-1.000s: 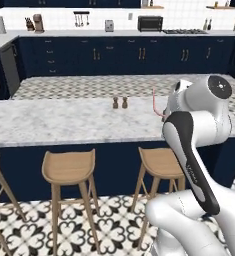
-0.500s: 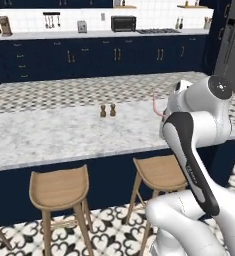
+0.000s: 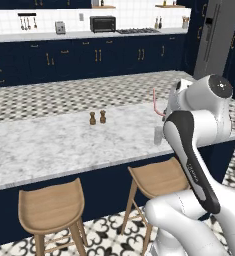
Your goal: Take a straw from the drawer in front and place it inside the glass cup on the dining counter.
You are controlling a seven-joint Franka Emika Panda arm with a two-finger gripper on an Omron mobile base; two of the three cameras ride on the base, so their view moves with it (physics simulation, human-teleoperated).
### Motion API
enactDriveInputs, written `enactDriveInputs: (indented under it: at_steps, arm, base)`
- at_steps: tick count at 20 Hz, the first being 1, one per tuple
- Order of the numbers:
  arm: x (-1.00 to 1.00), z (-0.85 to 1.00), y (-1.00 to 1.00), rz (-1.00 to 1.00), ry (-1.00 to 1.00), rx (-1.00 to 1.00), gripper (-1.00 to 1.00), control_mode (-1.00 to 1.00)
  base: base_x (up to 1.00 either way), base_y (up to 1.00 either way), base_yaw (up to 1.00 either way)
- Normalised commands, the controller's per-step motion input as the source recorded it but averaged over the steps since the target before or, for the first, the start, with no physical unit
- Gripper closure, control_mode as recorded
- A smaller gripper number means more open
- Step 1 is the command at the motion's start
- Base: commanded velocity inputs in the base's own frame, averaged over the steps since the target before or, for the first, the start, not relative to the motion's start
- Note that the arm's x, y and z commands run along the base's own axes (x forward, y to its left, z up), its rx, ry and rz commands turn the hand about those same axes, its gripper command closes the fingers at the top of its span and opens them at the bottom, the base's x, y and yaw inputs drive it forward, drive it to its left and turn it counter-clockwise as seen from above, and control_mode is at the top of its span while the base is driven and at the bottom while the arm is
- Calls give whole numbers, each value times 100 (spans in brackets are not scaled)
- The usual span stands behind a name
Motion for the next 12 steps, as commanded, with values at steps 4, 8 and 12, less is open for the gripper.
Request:
enactDriveInputs:
  at_steps: [4,8,12]
  arm:
    - [0,0,0,0,0,0,100,100]
    - [0,0,0,0,0,0,100,100]
    - [0,0,0,0,0,0,100,100]
  base:
    - [1,2,-9]
    - [0,0,0]
    - [0,0,0]
